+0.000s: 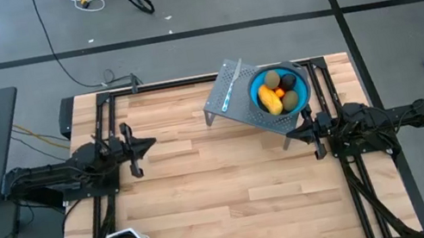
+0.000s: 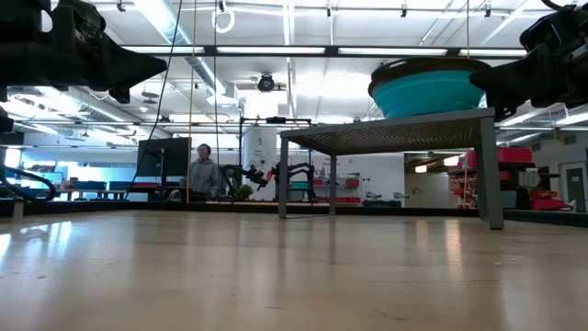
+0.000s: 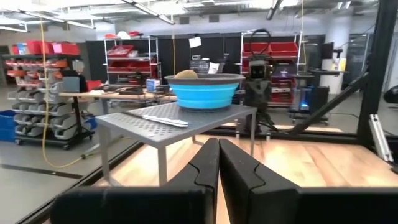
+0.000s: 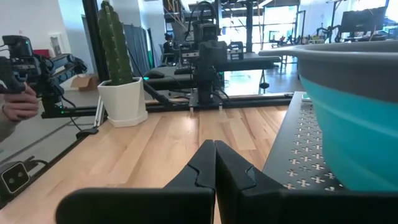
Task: Pick & Place Fruit
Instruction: Return to Home Position
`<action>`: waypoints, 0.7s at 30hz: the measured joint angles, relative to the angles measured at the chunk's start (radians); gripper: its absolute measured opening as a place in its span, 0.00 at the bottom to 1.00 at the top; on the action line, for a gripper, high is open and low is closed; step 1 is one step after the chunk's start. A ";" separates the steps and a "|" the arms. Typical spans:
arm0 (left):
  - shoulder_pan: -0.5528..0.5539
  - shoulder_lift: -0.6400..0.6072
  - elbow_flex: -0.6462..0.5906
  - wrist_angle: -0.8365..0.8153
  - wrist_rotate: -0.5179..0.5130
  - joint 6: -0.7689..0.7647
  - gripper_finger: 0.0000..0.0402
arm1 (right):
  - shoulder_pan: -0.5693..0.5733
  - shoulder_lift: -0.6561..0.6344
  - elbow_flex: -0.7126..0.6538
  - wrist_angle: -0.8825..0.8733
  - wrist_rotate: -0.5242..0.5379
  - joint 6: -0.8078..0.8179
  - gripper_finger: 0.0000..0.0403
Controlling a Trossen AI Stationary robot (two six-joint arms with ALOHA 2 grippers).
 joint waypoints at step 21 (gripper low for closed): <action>0.000 0.000 -0.001 0.000 -0.001 0.039 0.06 | 0.000 0.000 0.000 0.000 0.000 0.000 0.00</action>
